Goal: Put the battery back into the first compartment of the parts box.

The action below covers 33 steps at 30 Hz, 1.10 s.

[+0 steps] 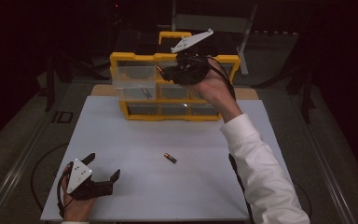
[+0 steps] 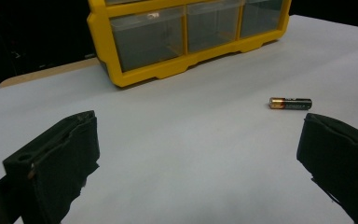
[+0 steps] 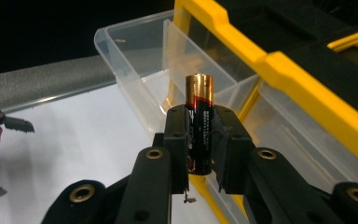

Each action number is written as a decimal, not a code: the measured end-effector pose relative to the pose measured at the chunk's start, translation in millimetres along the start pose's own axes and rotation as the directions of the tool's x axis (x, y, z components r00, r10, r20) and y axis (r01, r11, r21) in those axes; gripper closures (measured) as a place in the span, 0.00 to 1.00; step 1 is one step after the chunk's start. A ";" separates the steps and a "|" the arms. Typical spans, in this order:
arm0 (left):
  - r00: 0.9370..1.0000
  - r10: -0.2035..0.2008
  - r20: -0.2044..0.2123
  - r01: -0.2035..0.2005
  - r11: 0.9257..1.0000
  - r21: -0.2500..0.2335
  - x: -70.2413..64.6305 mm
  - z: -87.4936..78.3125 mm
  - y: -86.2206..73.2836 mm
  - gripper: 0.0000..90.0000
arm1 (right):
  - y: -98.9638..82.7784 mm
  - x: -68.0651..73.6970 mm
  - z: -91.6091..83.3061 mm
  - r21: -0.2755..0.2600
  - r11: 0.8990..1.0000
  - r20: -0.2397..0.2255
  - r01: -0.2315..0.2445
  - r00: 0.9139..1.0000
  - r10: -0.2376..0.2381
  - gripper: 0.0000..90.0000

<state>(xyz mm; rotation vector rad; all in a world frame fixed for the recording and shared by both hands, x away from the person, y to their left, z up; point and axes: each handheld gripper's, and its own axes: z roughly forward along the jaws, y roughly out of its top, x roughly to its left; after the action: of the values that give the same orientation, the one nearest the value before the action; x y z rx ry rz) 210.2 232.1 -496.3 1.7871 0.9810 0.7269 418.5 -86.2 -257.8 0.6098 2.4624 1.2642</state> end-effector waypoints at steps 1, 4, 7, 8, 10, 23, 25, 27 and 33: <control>1.000 0.000 0.000 0.000 1.000 0.000 -0.2 0.0 0.0 0.00 | 2.8 -0.5 1.0 -0.004 1.000 0.004 -0.003 1.000 0.003 0.85; 1.000 -0.002 0.000 0.002 1.000 -0.002 -0.1 -0.2 0.1 0.00 | 7.1 -1.5 2.5 -0.013 1.000 0.004 -0.009 1.000 0.009 0.85; 1.000 -0.001 0.000 0.001 1.000 0.000 0.2 0.0 -0.1 0.00 | 11.4 -1.6 3.7 -0.021 1.000 0.003 -0.016 1.000 0.016 0.85; 1.000 -0.001 0.000 0.001 1.000 0.000 0.2 0.0 -0.1 0.00 | 11.4 -1.6 3.7 -0.021 1.000 0.003 -0.016 1.000 0.016 0.85; 1.000 0.000 -0.001 0.000 1.000 0.002 0.2 -0.2 -0.1 0.00 | 15.4 -1.6 5.5 -0.031 0.999 0.004 -0.023 1.000 0.023 0.85; 1.000 -0.005 -0.001 0.005 1.000 0.001 0.9 -0.5 -0.3 0.00 | 27.9 6.1 27.4 -0.029 0.999 0.005 -0.034 0.999 0.035 0.85; 1.000 -0.004 -0.001 0.004 1.000 0.000 0.9 -0.5 -0.3 0.00 | 28.8 6.2 29.2 -0.027 0.999 0.004 -0.038 0.999 0.038 0.85; 1.000 -0.005 -0.001 0.005 1.000 0.001 0.9 -0.5 -0.4 0.00 | 30.9 6.4 36.0 -0.017 0.999 0.009 -0.050 0.999 0.050 0.85; 1.000 -0.005 0.000 0.005 1.000 -0.003 1.5 -1.0 -0.6 0.00 | 33.1 5.4 49.2 -0.022 0.993 0.040 -0.115 0.992 0.116 0.41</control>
<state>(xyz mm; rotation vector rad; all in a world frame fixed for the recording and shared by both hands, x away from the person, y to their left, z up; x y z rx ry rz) 209.9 234.0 -496.3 1.7814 0.9840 0.7244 443.6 -32.3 -258.7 0.7754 2.4091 1.3027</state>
